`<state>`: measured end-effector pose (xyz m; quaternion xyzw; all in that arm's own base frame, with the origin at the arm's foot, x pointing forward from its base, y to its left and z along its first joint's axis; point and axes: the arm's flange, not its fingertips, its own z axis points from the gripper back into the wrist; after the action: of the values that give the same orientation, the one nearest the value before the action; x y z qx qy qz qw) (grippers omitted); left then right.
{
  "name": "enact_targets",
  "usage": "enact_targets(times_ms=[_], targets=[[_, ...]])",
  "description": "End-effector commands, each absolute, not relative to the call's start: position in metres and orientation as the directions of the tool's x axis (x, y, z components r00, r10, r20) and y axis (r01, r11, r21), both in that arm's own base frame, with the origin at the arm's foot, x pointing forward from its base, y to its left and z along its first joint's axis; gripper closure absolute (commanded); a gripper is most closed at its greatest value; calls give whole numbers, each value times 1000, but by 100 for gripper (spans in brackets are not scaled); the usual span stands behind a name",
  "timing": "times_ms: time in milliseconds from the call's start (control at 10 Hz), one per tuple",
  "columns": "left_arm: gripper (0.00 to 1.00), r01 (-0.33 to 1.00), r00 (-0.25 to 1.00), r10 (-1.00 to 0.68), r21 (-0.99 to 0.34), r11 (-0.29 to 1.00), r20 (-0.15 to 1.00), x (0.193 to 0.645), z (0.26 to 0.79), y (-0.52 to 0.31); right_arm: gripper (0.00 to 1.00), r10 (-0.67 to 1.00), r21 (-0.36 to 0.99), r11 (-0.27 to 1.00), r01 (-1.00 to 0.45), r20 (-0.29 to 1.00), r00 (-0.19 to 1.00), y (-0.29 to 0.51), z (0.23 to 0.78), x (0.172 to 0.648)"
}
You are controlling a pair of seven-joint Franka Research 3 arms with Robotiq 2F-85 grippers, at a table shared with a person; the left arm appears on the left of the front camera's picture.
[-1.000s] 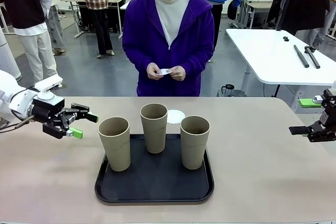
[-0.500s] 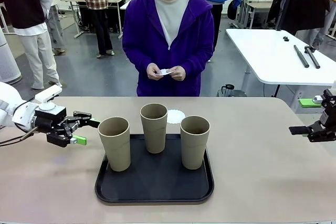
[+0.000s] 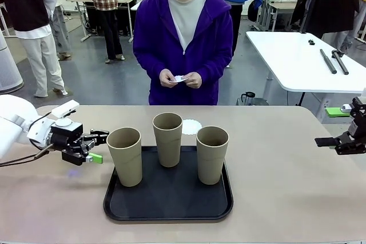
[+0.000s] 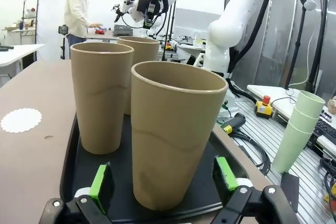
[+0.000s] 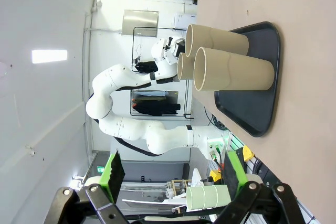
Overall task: Place coasters on the table and set cups on them.
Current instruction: Pick up one Reusable plastic cup and place it on a coaster set by the human.
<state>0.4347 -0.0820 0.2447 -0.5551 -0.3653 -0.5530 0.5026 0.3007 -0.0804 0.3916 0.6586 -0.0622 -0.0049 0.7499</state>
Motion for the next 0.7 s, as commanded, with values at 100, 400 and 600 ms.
enact_targets(times_ms=[100,400,600], targets=[[0,952,120,-135,-153,-267,984,444,238,-99,0,-88,989,124,-76,87,992,-80,393,301],[0,935,123,-158,-167,-314,980,441,230,-116,0,-88,989,124,-76,87,992,-80,393,301],[0,924,122,-173,-175,-339,977,439,225,-125,0,-88,989,124,-76,87,992,-80,393,301]])
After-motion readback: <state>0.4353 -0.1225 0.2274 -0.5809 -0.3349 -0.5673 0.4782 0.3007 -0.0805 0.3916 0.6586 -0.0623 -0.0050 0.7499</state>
